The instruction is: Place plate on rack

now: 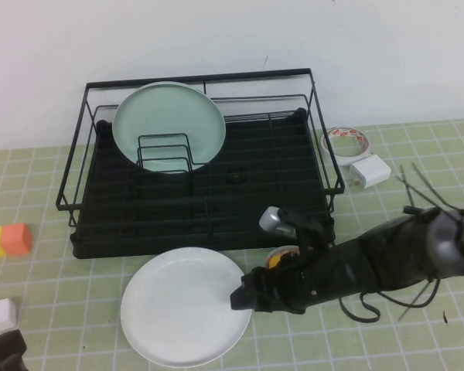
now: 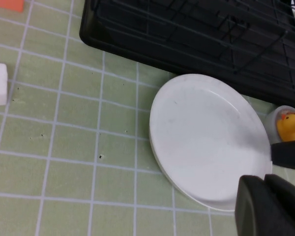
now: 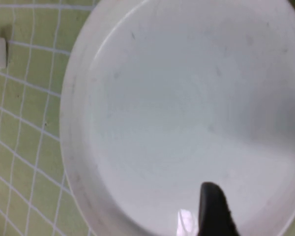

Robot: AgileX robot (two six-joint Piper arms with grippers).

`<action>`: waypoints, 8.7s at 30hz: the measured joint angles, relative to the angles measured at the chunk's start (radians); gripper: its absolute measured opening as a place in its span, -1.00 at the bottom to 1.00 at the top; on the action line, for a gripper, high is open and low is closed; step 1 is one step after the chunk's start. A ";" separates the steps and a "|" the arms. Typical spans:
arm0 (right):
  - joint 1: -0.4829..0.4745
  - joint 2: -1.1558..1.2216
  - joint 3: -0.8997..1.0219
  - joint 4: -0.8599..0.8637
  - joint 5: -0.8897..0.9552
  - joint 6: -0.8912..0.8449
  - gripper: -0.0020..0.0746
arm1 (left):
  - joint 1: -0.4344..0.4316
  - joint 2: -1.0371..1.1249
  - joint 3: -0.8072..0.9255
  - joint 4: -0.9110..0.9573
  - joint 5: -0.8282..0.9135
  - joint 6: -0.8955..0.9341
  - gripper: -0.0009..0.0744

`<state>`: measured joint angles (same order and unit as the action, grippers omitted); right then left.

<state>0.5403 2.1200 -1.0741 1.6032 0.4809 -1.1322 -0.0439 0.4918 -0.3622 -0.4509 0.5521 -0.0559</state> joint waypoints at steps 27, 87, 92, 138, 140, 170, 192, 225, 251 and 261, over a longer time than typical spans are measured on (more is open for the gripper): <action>0.051 -0.119 -0.077 -0.088 0.117 0.012 -0.91 | 0.000 0.000 0.001 -0.102 -0.017 0.075 -0.65; -0.058 -0.578 -0.152 -1.240 0.507 0.374 -0.93 | -0.268 0.678 -0.487 -0.388 -0.491 1.714 -0.70; -0.058 -0.594 -0.139 -1.406 0.516 0.481 -0.93 | -0.268 0.862 -0.693 -0.394 -0.321 1.824 -0.70; -0.060 -0.610 -0.105 -1.470 0.536 0.596 -0.93 | -0.200 1.352 -1.073 -1.257 -0.337 3.064 -0.70; -0.060 -0.610 -0.105 -1.470 0.536 0.596 -0.93 | -0.200 1.350 -1.073 -1.257 -0.339 3.053 -0.70; -0.060 -0.610 -0.105 -1.486 0.526 0.589 -0.93 | -0.200 1.311 -0.977 -1.261 -0.361 3.021 -0.71; -0.060 -0.610 -0.105 -1.486 0.503 0.589 -0.94 | -0.200 1.338 -0.975 -1.261 -0.353 2.948 -0.71; -0.060 -0.610 -0.105 -1.493 0.539 0.589 -0.94 | -0.200 1.406 -0.975 -1.261 -0.337 2.929 0.07; -0.060 -0.971 -0.037 -1.726 0.633 0.725 -0.94 | -0.223 1.047 -0.829 -1.299 -0.874 1.948 -0.96; -0.060 -1.101 0.182 -1.728 0.637 0.808 -0.94 | -0.227 1.163 -0.758 -1.295 -0.586 1.649 -0.98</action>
<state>0.4801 1.0186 -0.8920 -0.1247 1.1175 -0.3243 -0.2710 1.6549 -1.1198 -1.7462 -0.0335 1.5930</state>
